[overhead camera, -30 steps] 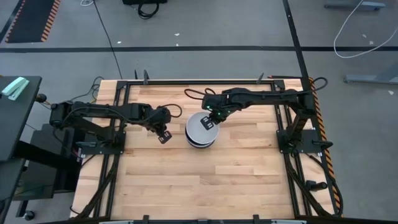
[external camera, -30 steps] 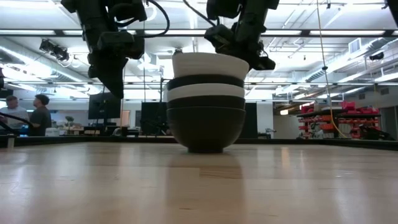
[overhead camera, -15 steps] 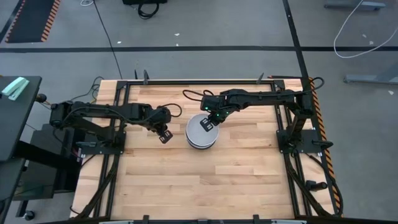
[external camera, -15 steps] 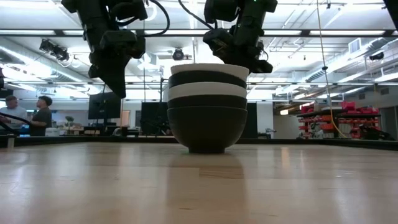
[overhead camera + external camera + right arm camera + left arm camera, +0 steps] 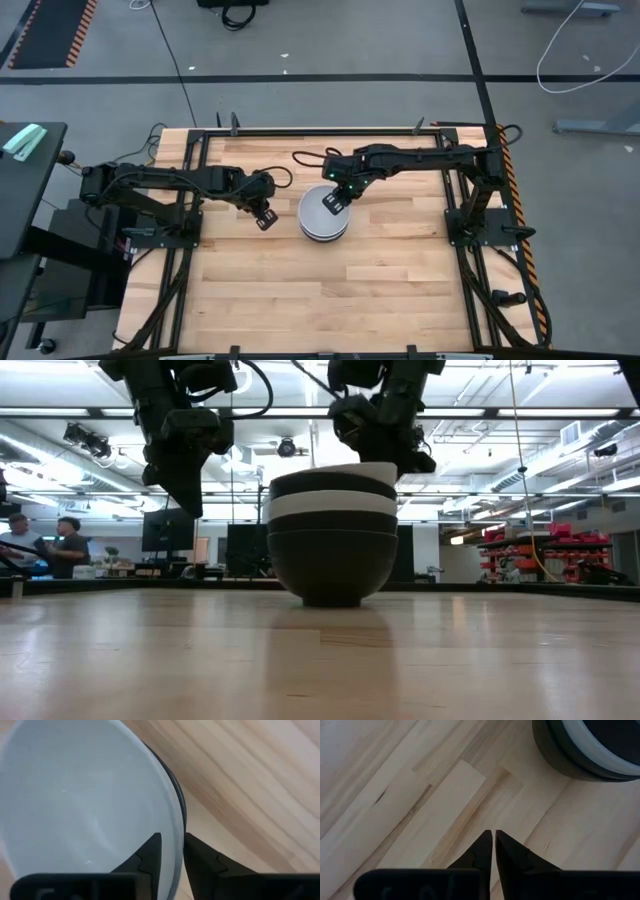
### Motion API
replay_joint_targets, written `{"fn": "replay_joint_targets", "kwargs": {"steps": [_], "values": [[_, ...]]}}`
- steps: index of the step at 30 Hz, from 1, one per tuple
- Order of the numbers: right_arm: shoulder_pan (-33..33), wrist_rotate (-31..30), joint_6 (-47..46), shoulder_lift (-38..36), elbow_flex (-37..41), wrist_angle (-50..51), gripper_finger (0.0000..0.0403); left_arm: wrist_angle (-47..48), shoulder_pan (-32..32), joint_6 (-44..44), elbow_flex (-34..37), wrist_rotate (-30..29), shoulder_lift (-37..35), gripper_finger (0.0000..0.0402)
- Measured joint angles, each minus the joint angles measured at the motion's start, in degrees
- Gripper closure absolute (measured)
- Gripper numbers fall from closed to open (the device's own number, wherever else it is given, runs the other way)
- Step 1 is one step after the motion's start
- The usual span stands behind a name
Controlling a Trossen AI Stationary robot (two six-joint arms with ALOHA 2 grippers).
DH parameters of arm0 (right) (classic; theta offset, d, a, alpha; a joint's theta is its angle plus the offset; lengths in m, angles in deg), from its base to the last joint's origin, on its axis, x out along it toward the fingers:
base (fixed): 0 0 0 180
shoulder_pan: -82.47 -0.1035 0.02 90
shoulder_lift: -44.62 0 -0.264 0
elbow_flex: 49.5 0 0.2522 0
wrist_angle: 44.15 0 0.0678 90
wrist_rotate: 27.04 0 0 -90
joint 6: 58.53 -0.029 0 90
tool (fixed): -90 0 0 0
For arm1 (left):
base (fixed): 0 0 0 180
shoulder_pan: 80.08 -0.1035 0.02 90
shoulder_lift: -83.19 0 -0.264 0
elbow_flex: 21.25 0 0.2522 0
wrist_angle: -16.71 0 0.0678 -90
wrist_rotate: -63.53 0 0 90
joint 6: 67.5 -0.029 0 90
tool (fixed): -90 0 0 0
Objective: Nest bowls inside each other
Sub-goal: Stack the white bowl on top of the stacked bowls
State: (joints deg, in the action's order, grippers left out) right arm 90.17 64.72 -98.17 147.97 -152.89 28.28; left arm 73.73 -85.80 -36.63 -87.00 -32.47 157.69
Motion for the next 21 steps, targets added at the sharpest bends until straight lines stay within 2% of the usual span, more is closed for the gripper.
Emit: {"fn": "replay_joint_targets", "kwargs": {"steps": [14, 21], "values": [[0.59, -5.22, 3.43, -0.11, -12.67, 13.00, 0.0309, -0.02, 0.00, 0.13, 0.00, 0.00, 0.00, 0.0389], [-1.37, -4.68, 6.29, -0.11, -14.63, 8.56, 0.0322, -0.04, 0.00, 0.11, 0.00, 0.00, -0.02, 0.0375]]}}
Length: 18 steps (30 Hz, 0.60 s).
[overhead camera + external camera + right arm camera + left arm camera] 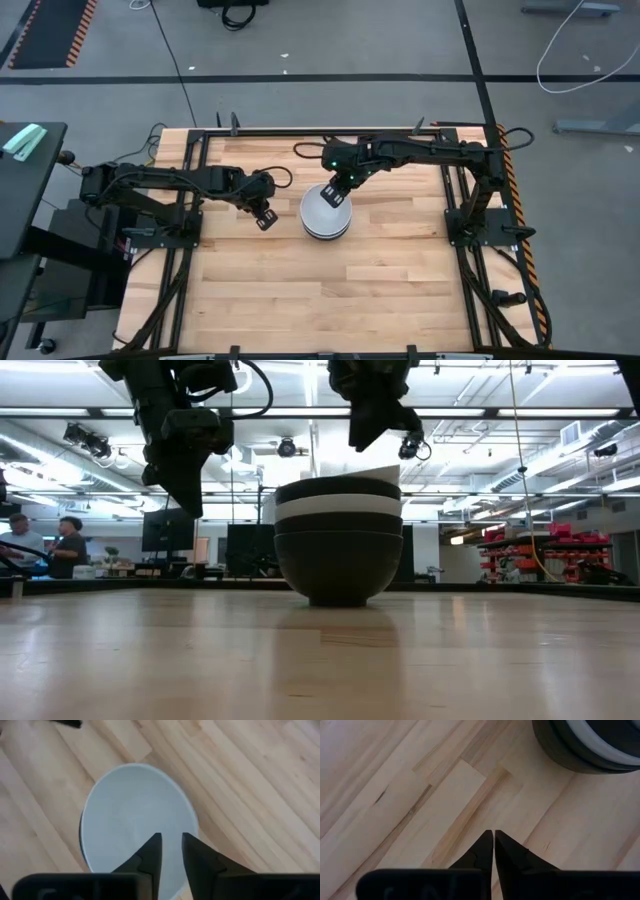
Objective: Nest bowls inside each other
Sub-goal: Stack the white bowl on top of the stacked bowls
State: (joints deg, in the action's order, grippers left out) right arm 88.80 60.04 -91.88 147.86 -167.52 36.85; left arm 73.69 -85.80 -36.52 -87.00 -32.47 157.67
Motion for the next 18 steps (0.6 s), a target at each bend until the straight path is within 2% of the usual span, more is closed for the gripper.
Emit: {"fn": "replay_joint_targets", "kwargs": {"steps": [7, 18], "values": [[-1.09, -0.05, 1.95, 0.04, 2.71, -0.02, 0.0394, -0.08, -0.01, -0.07, 0.00, 0.00, 0.01, 0.0376], [1.06, 0.75, 2.00, 0.04, 10.48, -4.97, 0.0395, -0.29, -0.02, -0.04, 0.00, 0.00, 0.02, 0.0385]]}}
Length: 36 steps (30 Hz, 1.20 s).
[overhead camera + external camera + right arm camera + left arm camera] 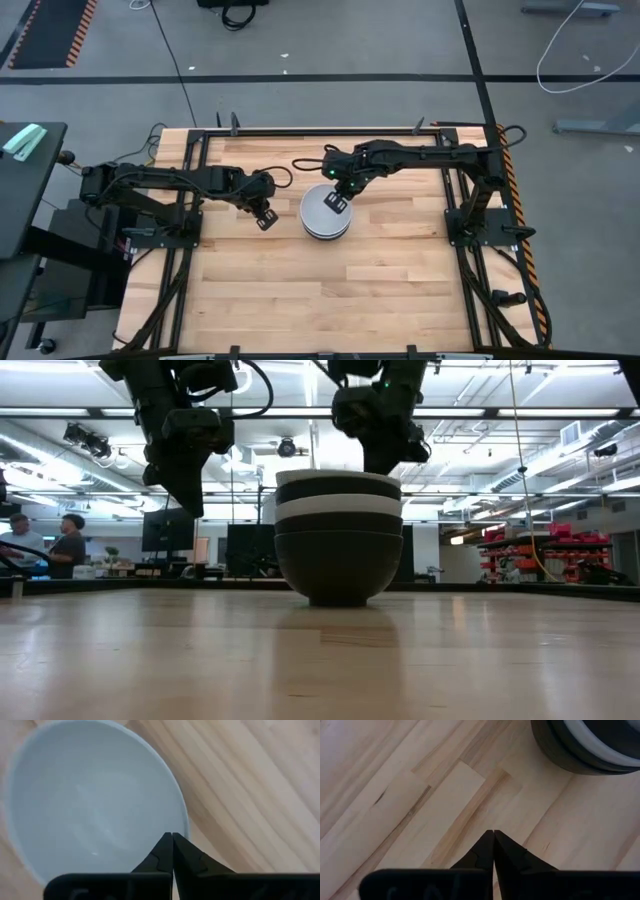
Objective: Nest bowls inside each other
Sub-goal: Stack the white bowl on top of the stacked bowls
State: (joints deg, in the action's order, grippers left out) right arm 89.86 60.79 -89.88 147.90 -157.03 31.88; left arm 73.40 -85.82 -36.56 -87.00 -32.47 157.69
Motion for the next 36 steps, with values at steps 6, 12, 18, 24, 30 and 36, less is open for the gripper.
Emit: {"fn": "replay_joint_targets", "kwargs": {"steps": [6, 12, 18, 24, 30, 36], "values": [[0.46, 1.81, 0.04, 0.00, 2.12, -1.86, 0.0398, -0.13, 0.02, 0.02, 0.00, 0.00, 0.00, 0.0373], [0.33, 1.83, 0.07, 0.00, -0.20, -2.76, 0.0400, -3.09, -0.01, -0.15, 0.00, 0.00, 0.00, 0.0370], [0.31, 1.85, 1.66, 0.00, -1.23, -2.90, 0.0400, -13.16, -2.32, -0.55, -0.65, 0.05, 0.00, 0.0382], [-0.31, 1.85, 2.64, -0.18, -1.23, -2.78, 0.0401, -13.92, -4.53, -2.56, -5.90, 0.74, 0.00, 0.0393], [-2.10, 1.00, 2.62, -1.55, -1.23, -2.30, 0.0401, -18.77, -4.70, -3.60, -9.75, 11.93, 0.48, 0.0384], [-3.51, -0.81, 2.51, -2.66, -1.24, -2.22, 0.0402, -19.48, -4.76, -3.17, -9.54, 16.26, 3.16, 0.0394]]}}
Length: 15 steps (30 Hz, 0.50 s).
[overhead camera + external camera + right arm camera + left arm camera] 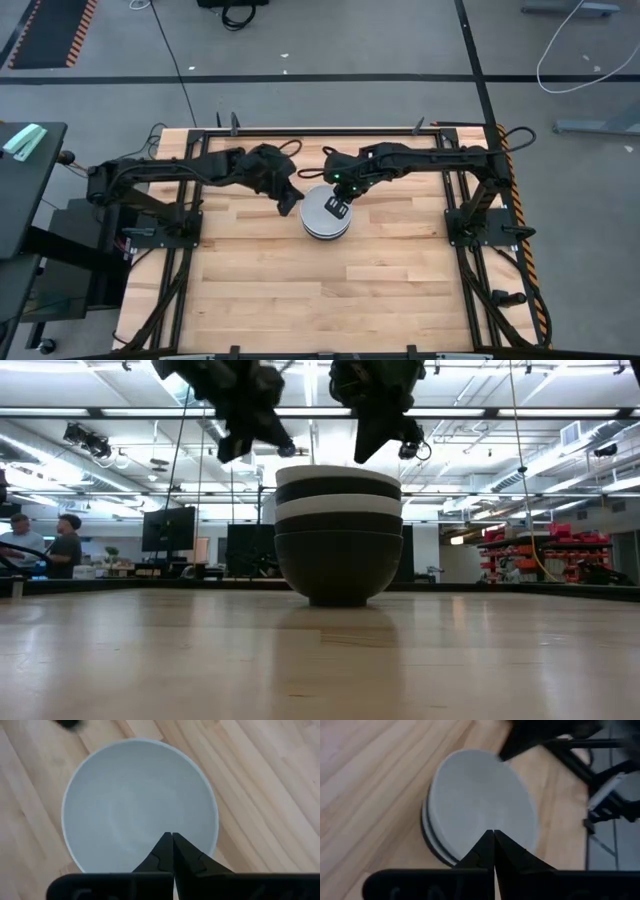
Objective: Nest bowls inside each other
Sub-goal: Stack the white bowl on top of the stacked bowls
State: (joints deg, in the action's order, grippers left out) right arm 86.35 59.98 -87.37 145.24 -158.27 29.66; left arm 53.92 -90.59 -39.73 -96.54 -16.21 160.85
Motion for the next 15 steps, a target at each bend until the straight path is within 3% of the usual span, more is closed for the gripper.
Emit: {"fn": "replay_joint_targets", "kwargs": {"steps": [9, 15], "values": [[-1.96, -1.56, -1.38, -1.45, -0.01, -0.10, 0.0402, 0.11, -0.59, 0.02, 0.03, 0.13, 8.83, 0.0373], [-3.61, -1.68, -2.29, -1.54, -0.01, 0.03, 0.0402, -0.56, -0.74, 0.04, 0.03, 0.11, 11.29, 0.0391]]}}
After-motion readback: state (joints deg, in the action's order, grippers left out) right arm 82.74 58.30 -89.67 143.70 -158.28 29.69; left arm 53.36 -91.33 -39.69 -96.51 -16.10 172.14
